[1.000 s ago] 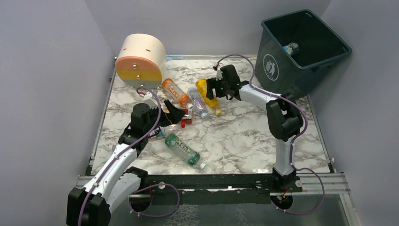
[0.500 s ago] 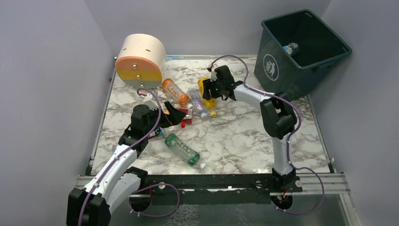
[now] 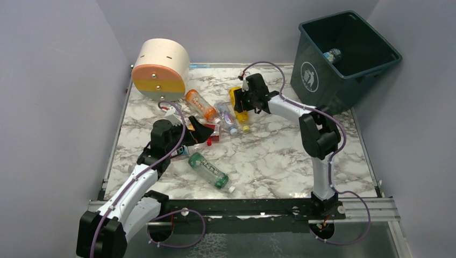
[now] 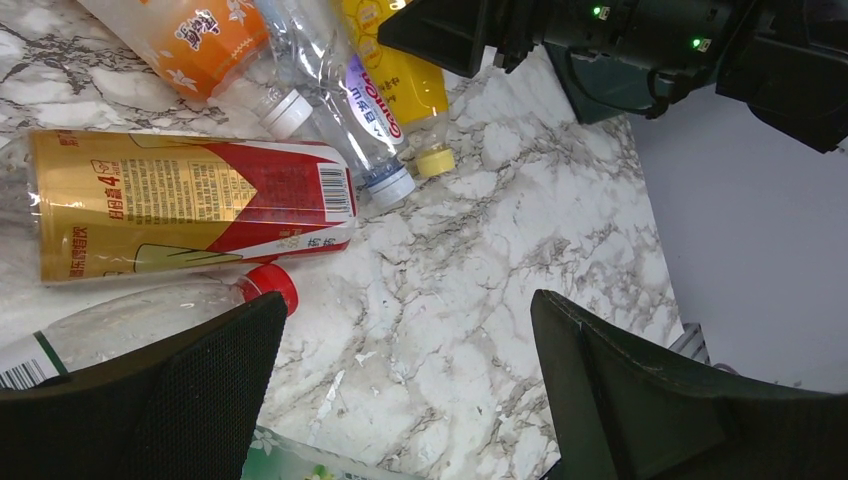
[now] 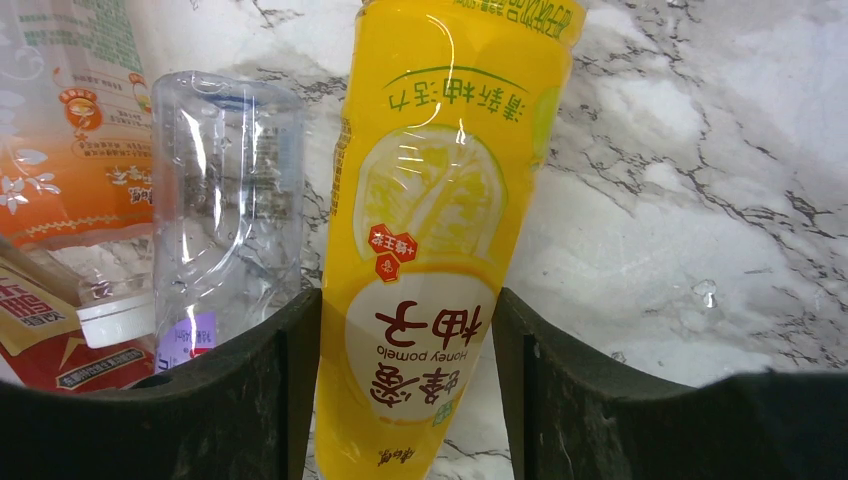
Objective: Put the plastic bottles in the bin
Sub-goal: Pick up the plastic bottle at the center of the board.
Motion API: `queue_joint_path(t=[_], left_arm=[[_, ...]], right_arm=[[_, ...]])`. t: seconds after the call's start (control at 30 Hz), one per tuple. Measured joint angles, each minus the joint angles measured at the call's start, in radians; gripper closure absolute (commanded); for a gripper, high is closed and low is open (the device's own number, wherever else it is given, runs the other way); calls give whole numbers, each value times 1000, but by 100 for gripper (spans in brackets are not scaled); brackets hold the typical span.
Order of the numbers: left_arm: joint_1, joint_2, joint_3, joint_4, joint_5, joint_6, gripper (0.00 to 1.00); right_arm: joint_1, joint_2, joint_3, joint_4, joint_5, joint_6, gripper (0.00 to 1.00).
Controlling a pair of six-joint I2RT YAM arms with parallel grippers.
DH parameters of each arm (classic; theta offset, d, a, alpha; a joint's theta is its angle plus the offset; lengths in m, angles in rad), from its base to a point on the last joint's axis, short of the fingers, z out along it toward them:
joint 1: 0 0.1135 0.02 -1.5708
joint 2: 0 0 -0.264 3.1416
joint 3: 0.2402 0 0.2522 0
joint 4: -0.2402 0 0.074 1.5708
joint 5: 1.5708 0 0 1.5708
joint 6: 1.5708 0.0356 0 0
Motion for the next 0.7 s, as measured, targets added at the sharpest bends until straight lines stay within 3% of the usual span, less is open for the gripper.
queue_joint_path(t=[0.7], left_arm=[[0,10,-8,18,6,-5,1]], right_arm=[[0,-149,116,-116,45,-27,53]])
